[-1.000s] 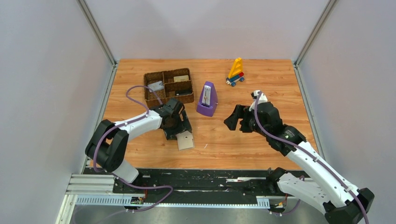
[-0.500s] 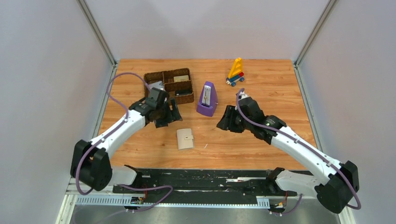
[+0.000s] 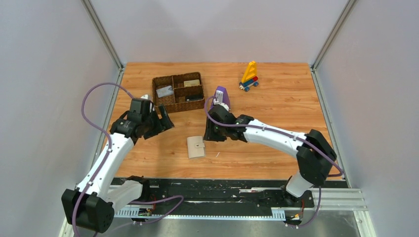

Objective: Take the credit cards out of the card holder
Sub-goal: Open the card holder at the center of the board.

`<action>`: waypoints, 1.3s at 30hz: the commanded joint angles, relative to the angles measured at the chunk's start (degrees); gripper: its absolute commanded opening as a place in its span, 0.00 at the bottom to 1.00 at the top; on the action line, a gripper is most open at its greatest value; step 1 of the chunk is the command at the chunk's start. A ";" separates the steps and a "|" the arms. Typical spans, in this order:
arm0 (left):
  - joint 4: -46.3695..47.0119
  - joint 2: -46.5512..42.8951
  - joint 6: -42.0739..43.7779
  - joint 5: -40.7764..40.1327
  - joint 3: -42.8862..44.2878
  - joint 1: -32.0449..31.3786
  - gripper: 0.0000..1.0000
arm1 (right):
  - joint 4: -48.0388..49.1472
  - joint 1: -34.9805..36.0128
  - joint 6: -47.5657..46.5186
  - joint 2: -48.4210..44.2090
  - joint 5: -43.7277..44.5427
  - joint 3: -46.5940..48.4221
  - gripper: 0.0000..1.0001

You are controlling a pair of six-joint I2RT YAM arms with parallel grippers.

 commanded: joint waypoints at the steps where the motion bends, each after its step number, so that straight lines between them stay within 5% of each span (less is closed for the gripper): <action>1: -3.83 -2.09 0.34 -5.34 0.72 0.64 0.92 | 2.72 1.95 1.36 6.09 1.74 5.96 0.33; 23: 1.52 0.19 -1.28 2.41 -6.58 0.97 0.90 | 1.84 4.42 0.81 21.78 0.08 14.76 0.29; 39: 8.05 2.23 -3.97 10.80 -12.41 0.97 0.85 | -7.78 8.02 1.96 26.43 12.38 18.35 0.28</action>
